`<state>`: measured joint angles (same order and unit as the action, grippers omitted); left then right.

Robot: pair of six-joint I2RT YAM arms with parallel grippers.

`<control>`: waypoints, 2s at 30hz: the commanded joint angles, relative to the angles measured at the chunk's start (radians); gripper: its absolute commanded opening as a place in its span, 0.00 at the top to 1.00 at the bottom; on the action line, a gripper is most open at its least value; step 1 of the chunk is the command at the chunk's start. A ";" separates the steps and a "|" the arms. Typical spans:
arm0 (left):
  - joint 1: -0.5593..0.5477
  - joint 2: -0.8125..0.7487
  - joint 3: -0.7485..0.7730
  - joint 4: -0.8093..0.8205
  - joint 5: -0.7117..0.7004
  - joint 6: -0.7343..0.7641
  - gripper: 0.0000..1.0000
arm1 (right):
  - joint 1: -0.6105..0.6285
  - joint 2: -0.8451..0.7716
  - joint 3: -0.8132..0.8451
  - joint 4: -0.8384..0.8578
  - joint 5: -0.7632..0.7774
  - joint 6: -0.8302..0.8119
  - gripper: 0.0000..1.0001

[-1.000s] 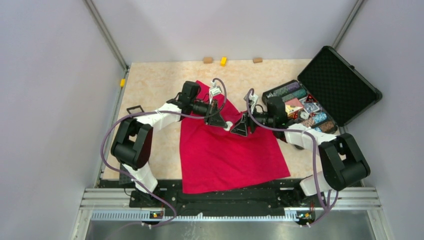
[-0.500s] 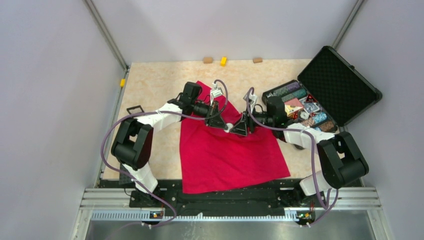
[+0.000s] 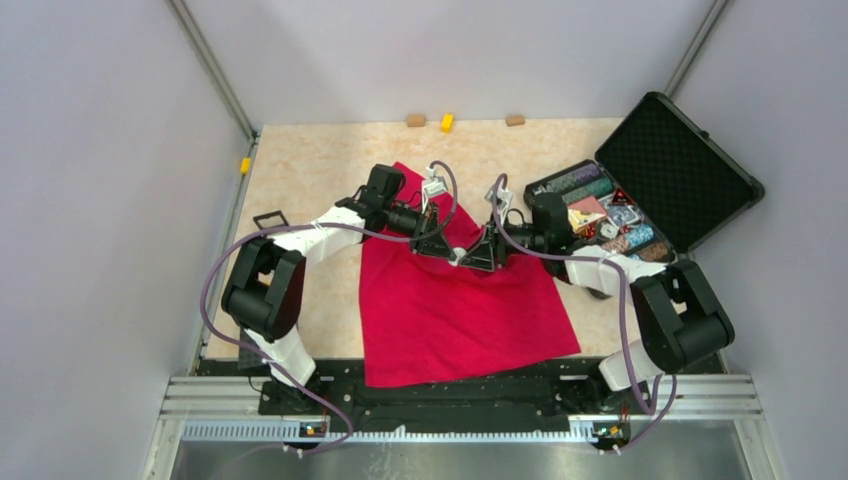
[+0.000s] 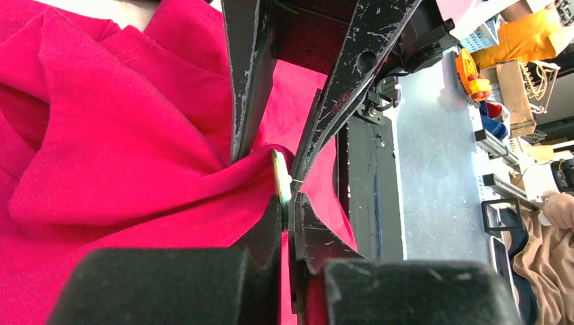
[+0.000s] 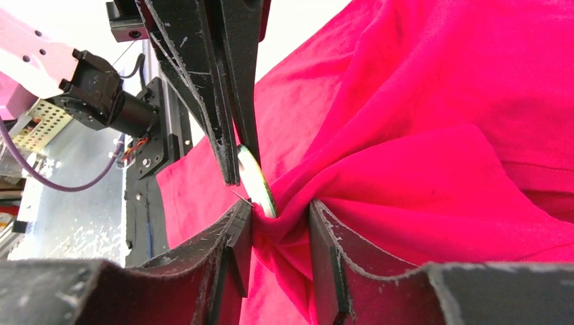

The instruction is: Pin the brooch onto the clothing

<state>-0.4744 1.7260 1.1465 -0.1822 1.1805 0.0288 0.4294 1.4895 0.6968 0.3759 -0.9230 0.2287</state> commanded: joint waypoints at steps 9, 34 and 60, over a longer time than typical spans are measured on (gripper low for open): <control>-0.040 -0.057 0.041 -0.012 0.084 0.011 1.00 | 0.005 0.023 0.058 0.060 0.019 -0.012 0.71; -0.059 -0.078 0.040 -0.040 0.067 0.033 1.00 | 0.006 0.085 0.124 0.013 0.318 0.198 0.88; -0.056 -0.088 0.030 -0.013 -0.031 0.005 1.00 | -0.064 0.061 0.076 0.070 0.428 0.324 0.94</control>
<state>-0.4820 1.7100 1.1599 -0.1402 0.9852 0.0868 0.4240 1.5482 0.7658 0.3309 -0.6956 0.5575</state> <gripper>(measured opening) 0.025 0.207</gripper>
